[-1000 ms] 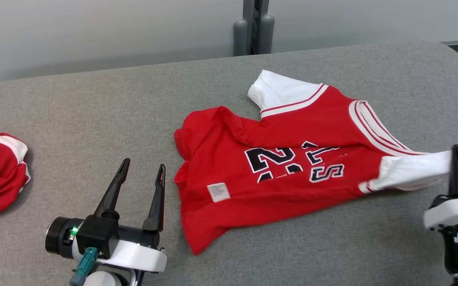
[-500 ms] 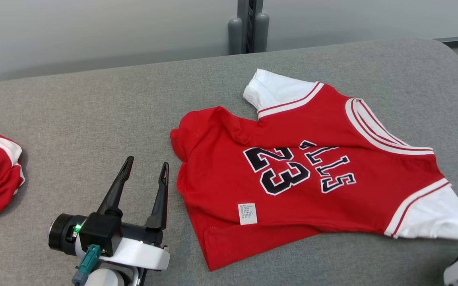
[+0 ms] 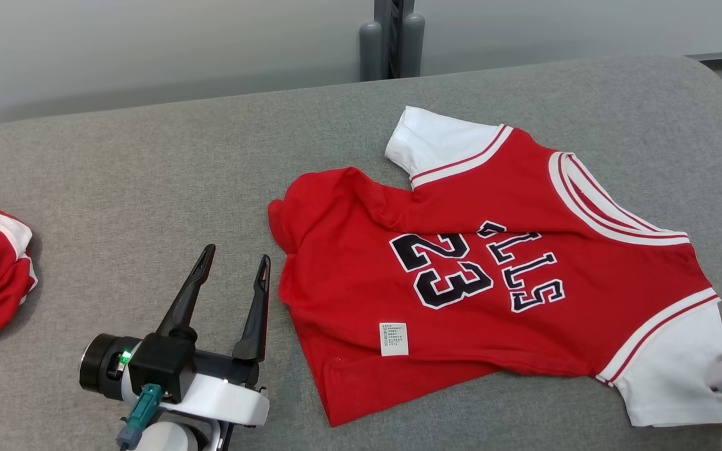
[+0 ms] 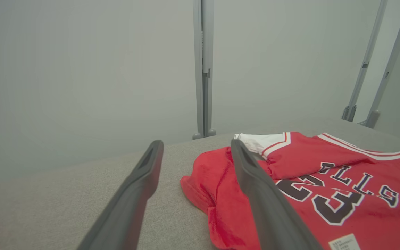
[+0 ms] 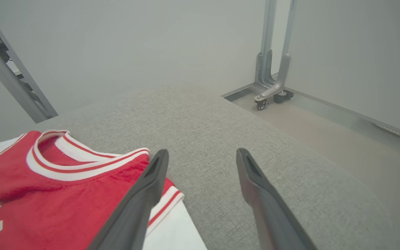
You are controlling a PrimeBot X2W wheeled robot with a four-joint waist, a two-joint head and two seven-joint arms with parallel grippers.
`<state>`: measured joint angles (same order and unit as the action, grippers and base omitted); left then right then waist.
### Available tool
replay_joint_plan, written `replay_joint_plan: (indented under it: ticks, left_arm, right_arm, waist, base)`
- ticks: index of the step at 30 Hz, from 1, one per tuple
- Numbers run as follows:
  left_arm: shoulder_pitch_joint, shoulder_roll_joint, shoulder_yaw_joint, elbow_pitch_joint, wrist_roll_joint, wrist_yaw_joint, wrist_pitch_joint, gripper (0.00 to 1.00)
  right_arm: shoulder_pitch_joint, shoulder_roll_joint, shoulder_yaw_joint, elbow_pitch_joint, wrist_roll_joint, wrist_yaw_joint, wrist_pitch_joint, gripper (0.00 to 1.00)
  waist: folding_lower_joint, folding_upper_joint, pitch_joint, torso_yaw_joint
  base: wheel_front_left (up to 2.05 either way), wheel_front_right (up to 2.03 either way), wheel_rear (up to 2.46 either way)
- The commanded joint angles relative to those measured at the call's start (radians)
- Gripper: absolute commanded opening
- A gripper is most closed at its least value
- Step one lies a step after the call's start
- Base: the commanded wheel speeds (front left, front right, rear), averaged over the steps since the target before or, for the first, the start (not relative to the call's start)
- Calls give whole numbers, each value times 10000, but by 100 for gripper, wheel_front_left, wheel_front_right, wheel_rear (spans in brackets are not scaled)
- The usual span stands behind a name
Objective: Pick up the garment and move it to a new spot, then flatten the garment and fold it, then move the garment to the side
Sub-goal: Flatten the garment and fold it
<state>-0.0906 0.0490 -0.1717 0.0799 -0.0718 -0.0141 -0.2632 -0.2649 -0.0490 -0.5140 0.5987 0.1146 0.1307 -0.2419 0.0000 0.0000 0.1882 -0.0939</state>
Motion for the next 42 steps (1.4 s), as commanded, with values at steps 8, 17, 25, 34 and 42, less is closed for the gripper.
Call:
replay_joint_plan:
  ticks: [8, 17, 25, 34, 42]
  left_arm:
    - [-75, 30, -36, 16, -115, 64, -7, 100]
    - [124, 28, -10, -222, -258, 200, -7, 100]
    - [402, 28, 71, -159, -345, 248, -7, 100]
    - [285, 30, 134, -69, -357, 197, -7, 100]
    - [-80, 56, 264, 762, -28, -66, -7, 100]
  right_arm:
    - [192, -72, 3579, -3057, 972, 1, -249, 100]
    - [1080, -585, 6036, -4746, 1359, 1, -233, 100]
    - [1377, -655, 6669, -4619, 1358, 1, -237, 100]
    - [1276, -535, 6673, -4511, 1331, 1, -237, 100]
    - [1039, -476, 6645, -4513, 1273, 1, -237, 100]
  waist:
    - [0, 0, -210, 245]
    - [0, 0, -452, 584]
    - [0, 0, -619, 654]
    - [0, 0, -485, 570]
    - [0, 0, -22, 236]
  base:
    - [0, 0, 0]
    - [0, 0, 0]
    - [0, 0, 0]
    - [0, 0, 0]
    - [0, 0, 0]
